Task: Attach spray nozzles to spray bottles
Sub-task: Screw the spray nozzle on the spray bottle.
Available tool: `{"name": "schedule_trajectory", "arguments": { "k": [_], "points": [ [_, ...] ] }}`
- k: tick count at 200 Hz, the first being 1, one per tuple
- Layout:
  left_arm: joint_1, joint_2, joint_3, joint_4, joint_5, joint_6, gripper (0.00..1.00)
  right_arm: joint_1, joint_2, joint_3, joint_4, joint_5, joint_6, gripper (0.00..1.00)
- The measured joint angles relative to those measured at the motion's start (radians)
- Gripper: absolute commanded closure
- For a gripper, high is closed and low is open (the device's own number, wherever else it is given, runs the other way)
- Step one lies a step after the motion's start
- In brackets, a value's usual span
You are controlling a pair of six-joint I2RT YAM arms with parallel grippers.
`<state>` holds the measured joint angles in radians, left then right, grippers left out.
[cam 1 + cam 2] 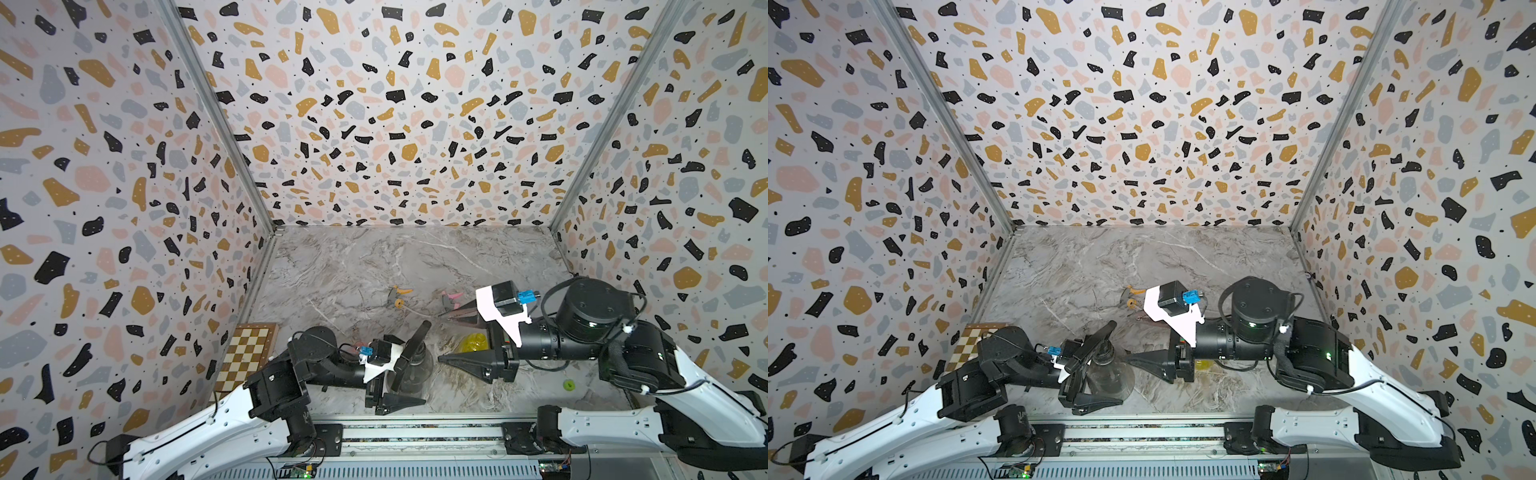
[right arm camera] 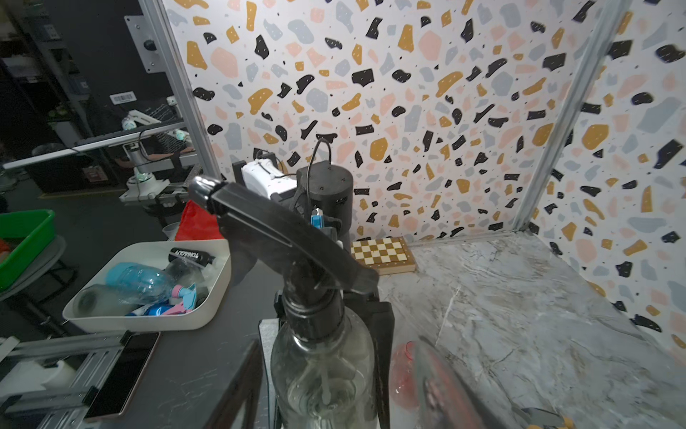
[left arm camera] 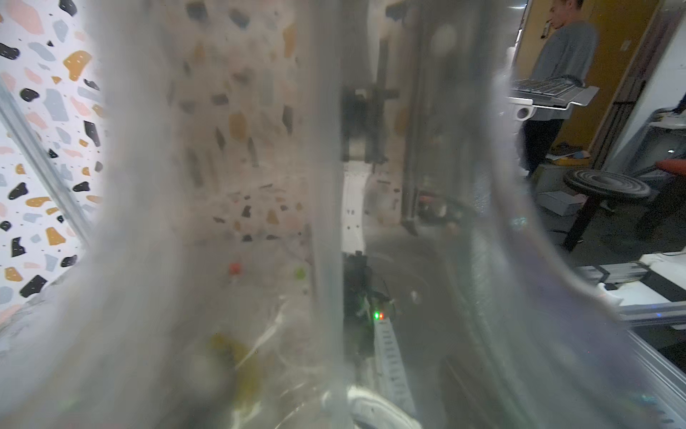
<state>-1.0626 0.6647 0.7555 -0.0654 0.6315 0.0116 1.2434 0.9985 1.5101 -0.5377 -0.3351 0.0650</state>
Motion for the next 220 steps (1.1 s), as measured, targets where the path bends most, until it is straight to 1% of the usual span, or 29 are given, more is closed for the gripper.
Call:
{"name": "schedule_trajectory", "arguments": {
  "k": [32,91,113,136,179,206,220],
  "points": [
    [0.0,-0.002,0.016,-0.008,0.026,-0.005,1.0,-0.016,0.022,-0.005,0.016,-0.096,-0.006,0.37],
    [0.0,-0.003,0.018,-0.024,0.033,-0.005,1.0,-0.018,0.064,-0.005,0.054,-0.19,-0.008,0.4],
    [0.0,-0.003,0.018,-0.029,0.032,-0.005,1.0,-0.018,0.085,-0.005,0.061,-0.207,-0.008,0.41],
    [0.0,-0.003,0.018,-0.032,0.029,-0.005,1.0,-0.018,0.1,-0.005,0.066,-0.22,-0.006,0.44],
    [0.0,-0.003,0.02,-0.036,0.005,-0.005,1.0,-0.018,0.106,-0.005,0.085,-0.223,0.0,0.47],
    [0.0,-0.003,0.024,-0.037,-0.012,-0.005,1.0,-0.019,0.105,-0.005,0.1,-0.222,0.007,0.5],
    [0.0,-0.003,0.024,-0.037,-0.015,-0.005,1.0,-0.019,0.105,-0.006,0.104,-0.219,0.01,0.54]
  ]
}}
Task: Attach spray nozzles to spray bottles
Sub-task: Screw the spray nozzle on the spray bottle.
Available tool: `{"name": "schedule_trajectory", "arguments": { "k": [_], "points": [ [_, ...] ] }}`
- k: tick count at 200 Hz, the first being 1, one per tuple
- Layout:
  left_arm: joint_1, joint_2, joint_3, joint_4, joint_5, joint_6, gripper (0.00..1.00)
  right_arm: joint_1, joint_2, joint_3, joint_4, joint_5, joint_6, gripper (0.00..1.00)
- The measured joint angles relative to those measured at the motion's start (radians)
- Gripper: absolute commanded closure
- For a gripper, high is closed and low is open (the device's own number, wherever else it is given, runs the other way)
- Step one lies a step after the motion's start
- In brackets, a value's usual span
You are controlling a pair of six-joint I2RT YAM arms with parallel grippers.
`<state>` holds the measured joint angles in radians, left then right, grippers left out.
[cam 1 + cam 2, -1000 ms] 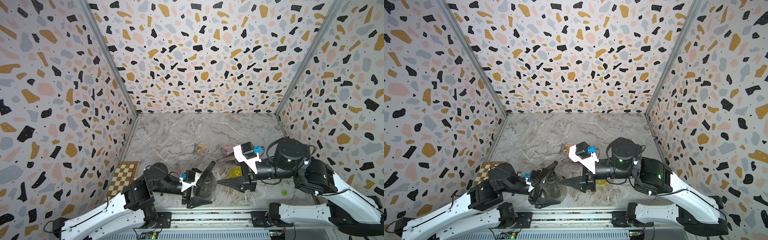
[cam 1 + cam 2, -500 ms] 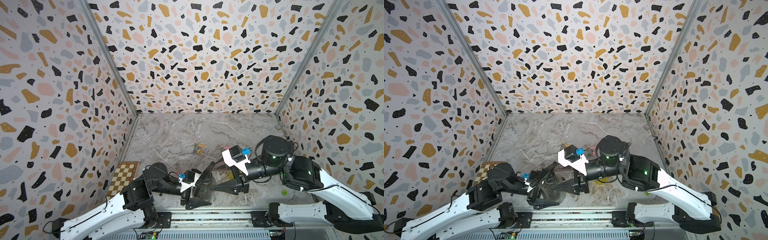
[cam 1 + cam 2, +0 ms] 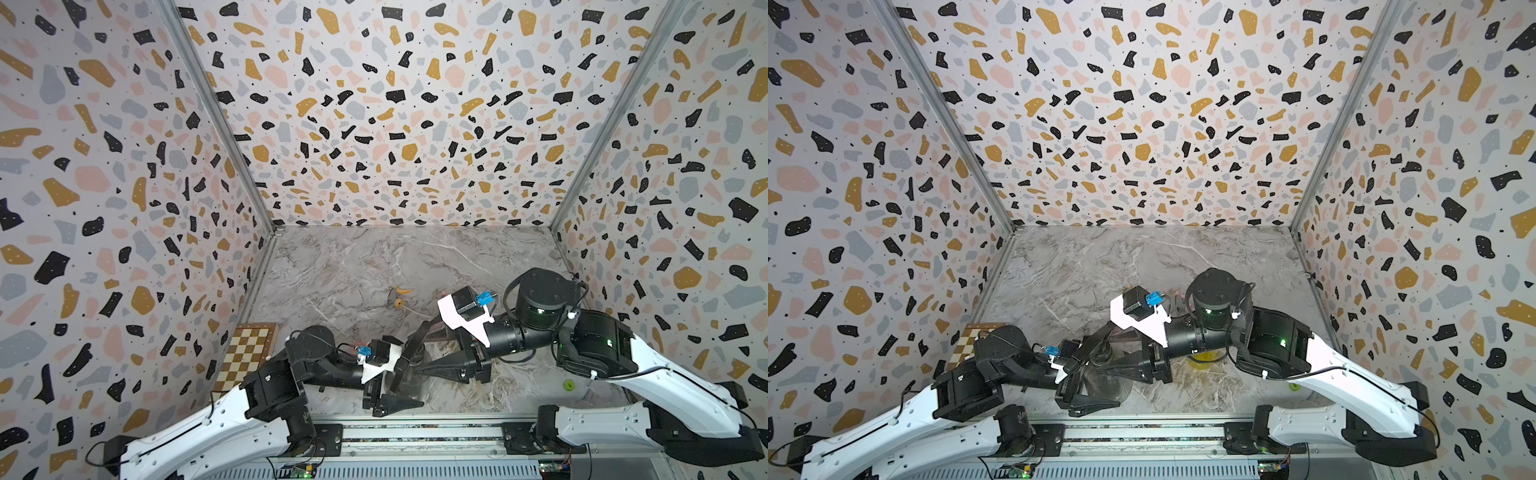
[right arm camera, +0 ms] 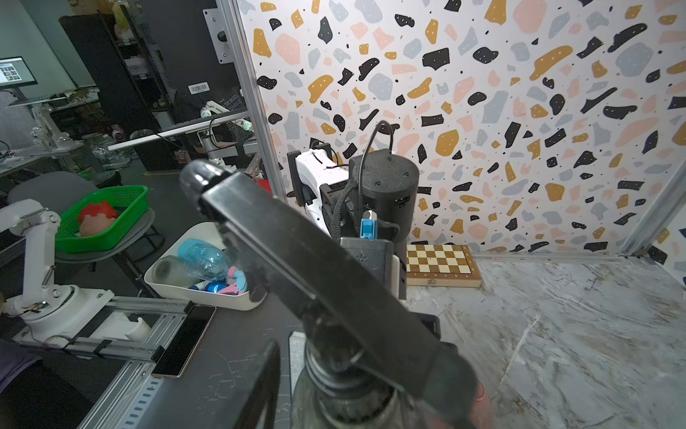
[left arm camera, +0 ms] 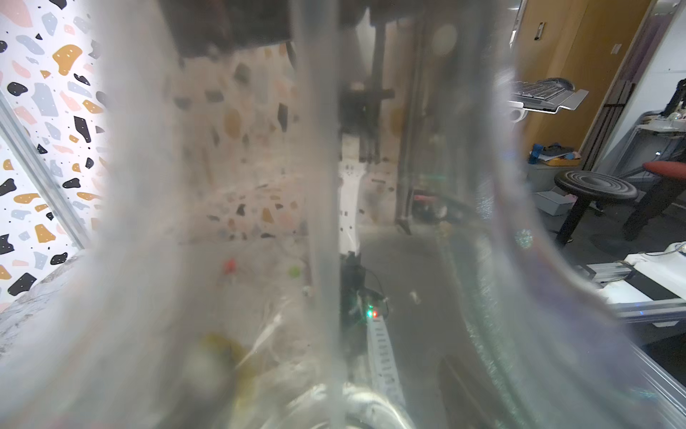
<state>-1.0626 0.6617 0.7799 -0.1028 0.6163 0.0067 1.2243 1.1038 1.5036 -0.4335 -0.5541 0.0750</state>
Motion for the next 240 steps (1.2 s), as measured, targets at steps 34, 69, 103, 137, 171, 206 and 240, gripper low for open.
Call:
{"name": "schedule_trajectory", "arguments": {
  "k": [34,69,103,137,171,206,240],
  "points": [
    [0.0,0.0,0.001,0.0,-0.008,0.001,1.0,-0.002,-0.002,-0.013,0.008,0.011,0.011,0.62],
    [-0.001,0.0,0.003,-0.004,-0.025,0.0,1.0,-0.004,-0.013,-0.037,0.032,0.029,0.014,0.69],
    [-0.001,0.002,0.01,-0.024,-0.055,0.0,1.0,-0.005,-0.027,-0.06,0.049,0.053,0.019,0.71],
    [-0.002,0.008,0.039,-0.062,-0.124,0.007,1.0,0.008,-0.025,-0.049,0.043,0.134,0.043,0.72],
    [-0.007,0.008,0.05,-0.068,-0.207,0.014,1.0,0.083,-0.018,-0.038,0.044,0.328,0.087,0.72],
    [-0.008,0.014,0.051,-0.077,-0.283,0.016,1.0,0.166,0.001,-0.027,0.032,0.559,0.159,0.73],
    [-0.008,0.018,0.051,-0.078,-0.322,0.016,1.0,0.216,0.019,0.0,0.003,0.707,0.198,0.65]
  ]
}}
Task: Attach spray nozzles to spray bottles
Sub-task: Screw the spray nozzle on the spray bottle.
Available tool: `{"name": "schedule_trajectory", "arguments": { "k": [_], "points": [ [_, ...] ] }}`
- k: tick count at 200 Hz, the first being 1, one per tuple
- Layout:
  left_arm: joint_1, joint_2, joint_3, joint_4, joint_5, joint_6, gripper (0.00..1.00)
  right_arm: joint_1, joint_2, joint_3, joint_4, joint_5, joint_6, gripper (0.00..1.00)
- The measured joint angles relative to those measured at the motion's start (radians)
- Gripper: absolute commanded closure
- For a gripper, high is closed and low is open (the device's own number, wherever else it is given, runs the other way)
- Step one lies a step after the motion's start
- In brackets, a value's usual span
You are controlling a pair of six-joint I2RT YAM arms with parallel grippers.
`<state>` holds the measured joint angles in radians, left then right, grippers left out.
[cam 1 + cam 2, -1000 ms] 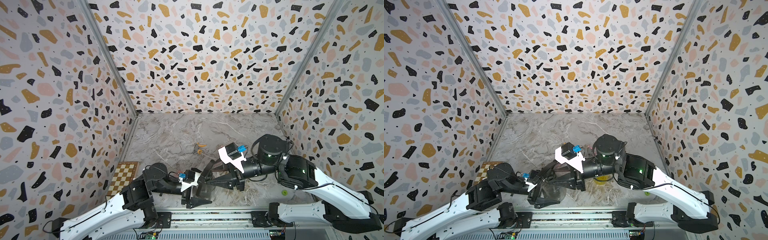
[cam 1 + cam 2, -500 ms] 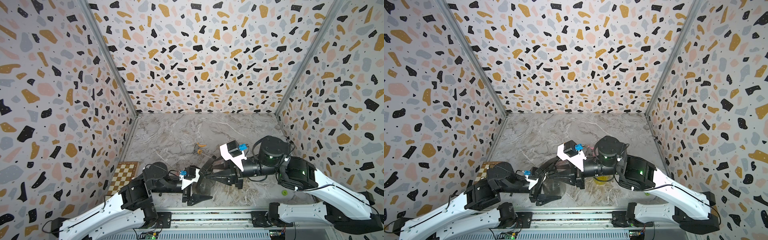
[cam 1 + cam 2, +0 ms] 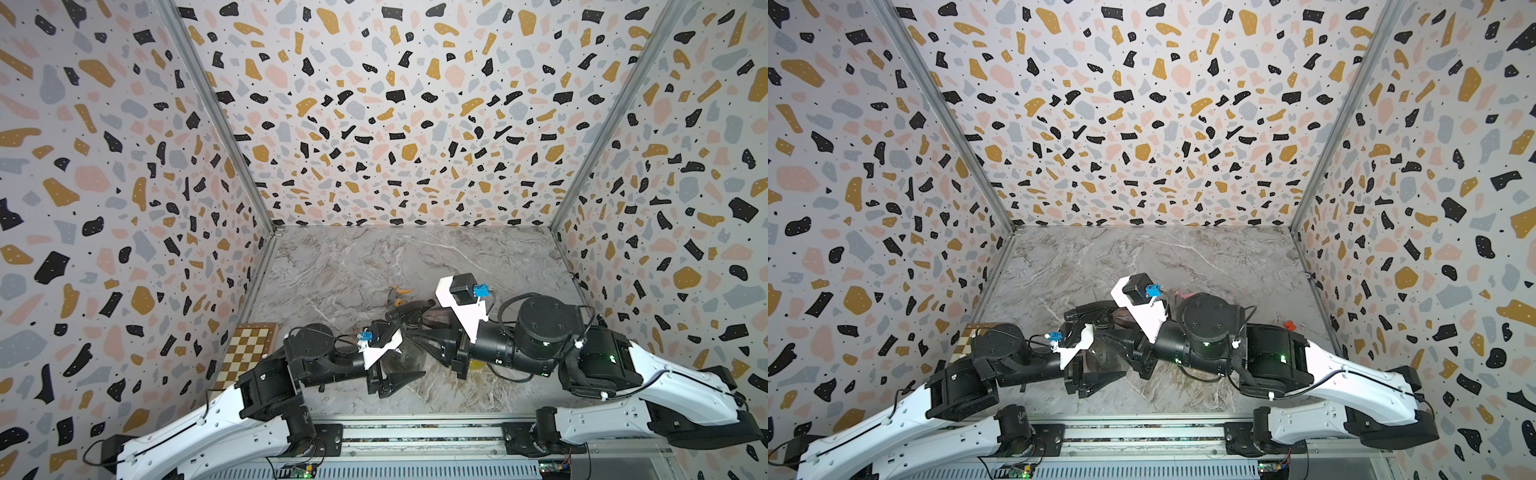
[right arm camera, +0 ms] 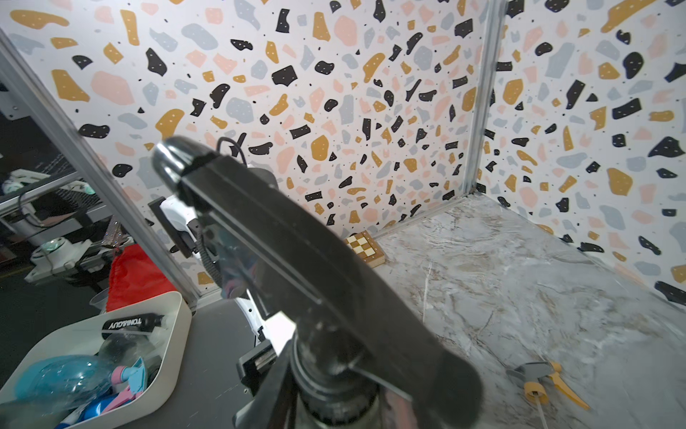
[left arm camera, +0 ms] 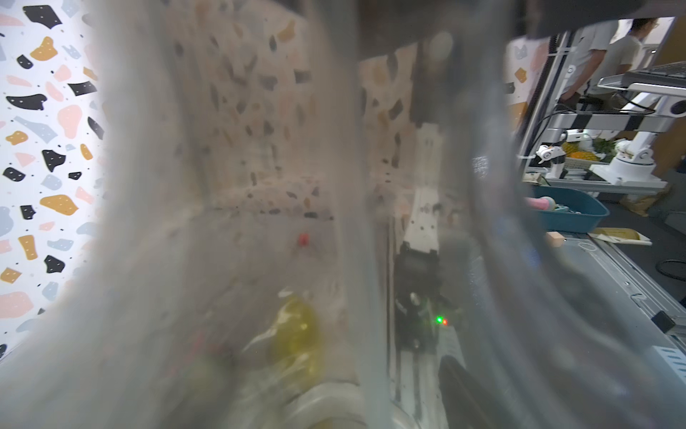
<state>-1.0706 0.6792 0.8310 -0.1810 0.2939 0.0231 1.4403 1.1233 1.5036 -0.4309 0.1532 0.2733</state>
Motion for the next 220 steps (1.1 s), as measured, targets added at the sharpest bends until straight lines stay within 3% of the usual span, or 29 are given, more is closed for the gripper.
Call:
{"name": "schedule_trajectory", "arguments": {
  "k": [25,87,121,157,220],
  "points": [
    [0.0,-0.007,0.0,0.006,-0.002,0.011,1.0,0.007,0.0,0.012,-0.005,0.0,-0.005,0.49],
    [0.0,-0.026,0.001,0.05,0.038,0.021,1.0,0.019,-0.102,-0.042,-0.009,-0.12,-0.092,0.28],
    [0.001,-0.027,0.005,0.05,0.103,0.021,1.0,-0.063,-0.176,-0.056,0.012,-0.281,-0.117,0.3],
    [0.001,-0.016,0.021,0.047,0.193,0.021,1.0,-0.188,-0.146,-0.026,0.028,-0.476,-0.12,0.33],
    [0.001,0.001,0.021,0.046,0.3,0.021,1.0,-0.213,-0.083,-0.037,0.065,-0.642,-0.109,0.34]
  ]
}}
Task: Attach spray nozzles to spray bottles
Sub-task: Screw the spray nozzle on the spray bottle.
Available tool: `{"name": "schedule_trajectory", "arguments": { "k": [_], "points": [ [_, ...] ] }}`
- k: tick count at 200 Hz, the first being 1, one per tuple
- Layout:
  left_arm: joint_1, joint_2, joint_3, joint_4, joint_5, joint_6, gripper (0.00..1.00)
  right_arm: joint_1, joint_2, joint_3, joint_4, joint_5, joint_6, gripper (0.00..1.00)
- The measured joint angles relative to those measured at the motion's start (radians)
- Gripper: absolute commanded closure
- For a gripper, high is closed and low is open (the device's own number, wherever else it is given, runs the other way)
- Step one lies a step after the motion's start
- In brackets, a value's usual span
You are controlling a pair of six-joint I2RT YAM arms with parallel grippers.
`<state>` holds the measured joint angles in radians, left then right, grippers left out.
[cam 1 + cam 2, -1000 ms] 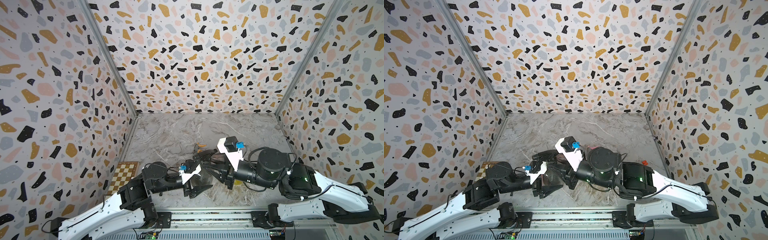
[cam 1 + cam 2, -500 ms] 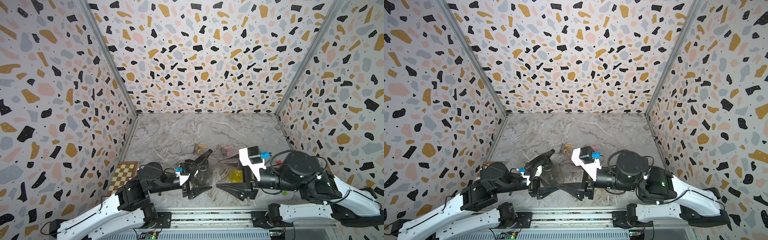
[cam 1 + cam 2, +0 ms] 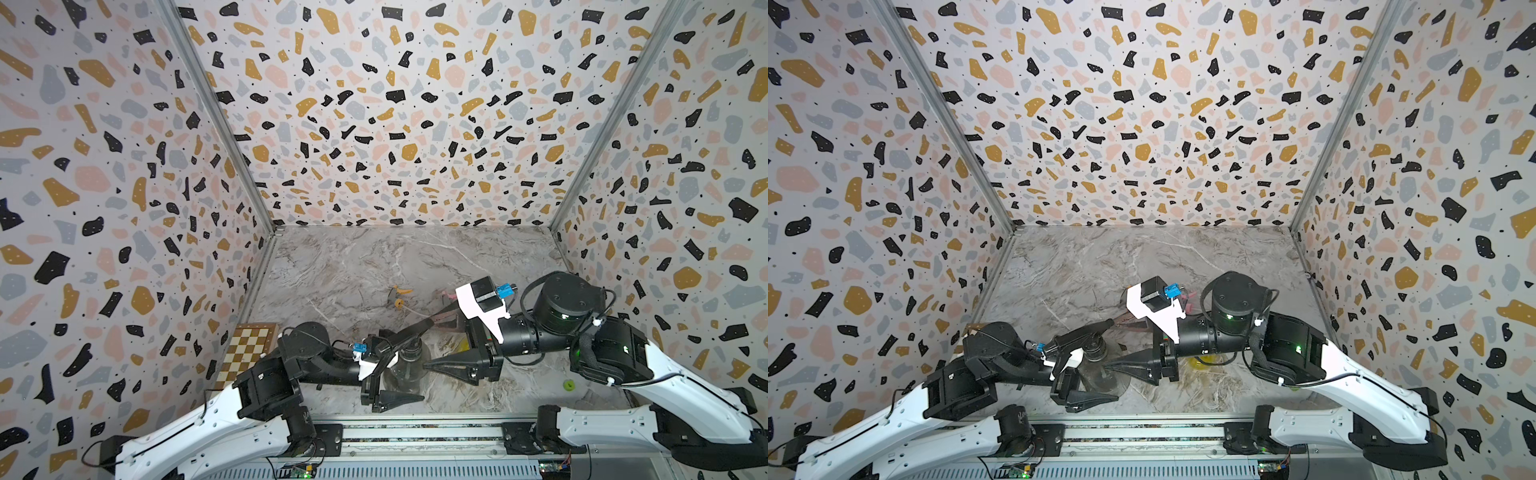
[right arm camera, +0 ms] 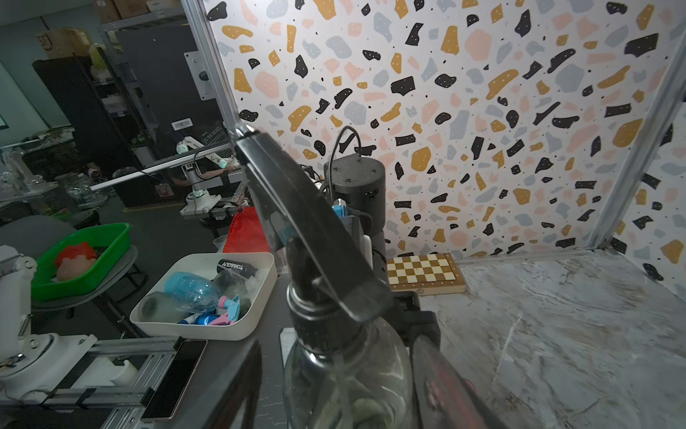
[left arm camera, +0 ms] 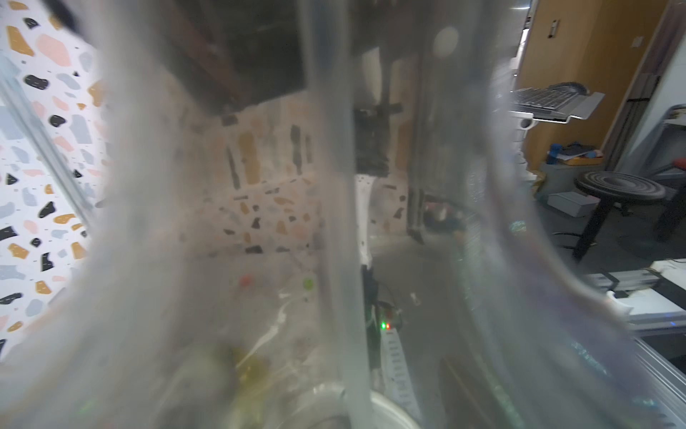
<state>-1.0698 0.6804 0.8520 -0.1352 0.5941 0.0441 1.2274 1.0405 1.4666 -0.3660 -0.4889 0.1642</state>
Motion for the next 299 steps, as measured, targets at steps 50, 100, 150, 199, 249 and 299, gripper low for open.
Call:
{"name": "schedule_trajectory", "arguments": {
  "k": [50,100,150,199,249,299],
  "points": [
    [0.0,0.011,0.0,-0.006,0.019,0.0,1.0,-0.002,0.009,0.001,0.046,-0.053,0.014,0.39],
    [0.0,0.011,0.0,-0.006,0.019,0.0,1.0,-0.002,0.037,0.0,0.046,-0.055,0.021,0.48],
    [0.0,0.011,0.0,-0.006,0.019,0.0,1.0,-0.002,0.038,0.0,0.062,-0.055,0.033,0.48],
    [0.0,0.012,0.0,-0.007,0.018,0.0,1.0,-0.002,0.039,0.0,0.07,-0.055,0.04,0.53],
    [0.0,0.017,0.0,-0.007,0.018,0.0,1.0,-0.002,0.04,0.0,0.075,-0.046,0.05,0.65],
    [0.0,0.016,0.0,-0.019,-0.011,-0.003,1.0,-0.002,0.034,-0.011,0.079,-0.008,0.038,0.76]
  ]
}}
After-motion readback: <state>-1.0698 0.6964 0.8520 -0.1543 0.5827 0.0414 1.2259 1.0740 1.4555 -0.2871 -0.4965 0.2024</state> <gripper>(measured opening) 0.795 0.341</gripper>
